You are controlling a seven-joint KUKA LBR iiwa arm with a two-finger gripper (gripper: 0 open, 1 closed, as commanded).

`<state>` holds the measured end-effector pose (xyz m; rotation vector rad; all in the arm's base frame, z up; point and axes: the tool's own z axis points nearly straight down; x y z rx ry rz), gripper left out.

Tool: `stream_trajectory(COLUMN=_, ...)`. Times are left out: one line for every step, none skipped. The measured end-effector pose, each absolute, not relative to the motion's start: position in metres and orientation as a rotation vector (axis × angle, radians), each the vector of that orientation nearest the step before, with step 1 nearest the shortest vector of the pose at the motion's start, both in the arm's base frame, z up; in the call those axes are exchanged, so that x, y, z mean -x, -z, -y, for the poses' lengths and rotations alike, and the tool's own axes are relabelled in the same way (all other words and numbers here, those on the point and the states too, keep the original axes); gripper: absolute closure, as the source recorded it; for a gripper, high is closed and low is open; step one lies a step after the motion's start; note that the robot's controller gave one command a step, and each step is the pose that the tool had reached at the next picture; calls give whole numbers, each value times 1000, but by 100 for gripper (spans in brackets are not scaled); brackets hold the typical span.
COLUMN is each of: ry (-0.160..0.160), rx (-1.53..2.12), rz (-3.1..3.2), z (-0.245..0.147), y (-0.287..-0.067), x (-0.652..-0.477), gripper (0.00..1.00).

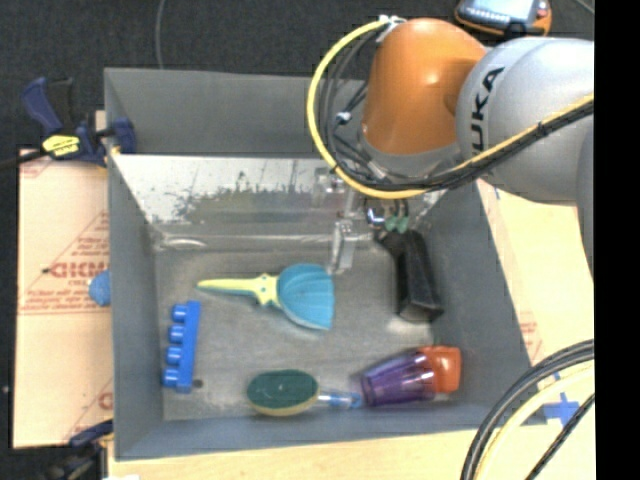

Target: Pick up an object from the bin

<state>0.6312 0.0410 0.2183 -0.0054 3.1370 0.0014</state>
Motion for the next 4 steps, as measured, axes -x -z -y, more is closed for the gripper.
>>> stream_trajectory(ry=-3, rx=-342, rz=-3116, z=-49, y=-91, x=-608, gripper=0)
stream_trajectory(ry=-6, rx=-418, rz=-3097, z=-52, y=-160, x=-605, gripper=0)
stream_trajectory(ry=-2, rx=-591, rz=-3087, z=-68, y=-100, x=-584, gripper=0)
stream_trajectory(ry=-13, rx=-1050, rz=-2942, z=-84, y=-71, x=-577, gripper=0)
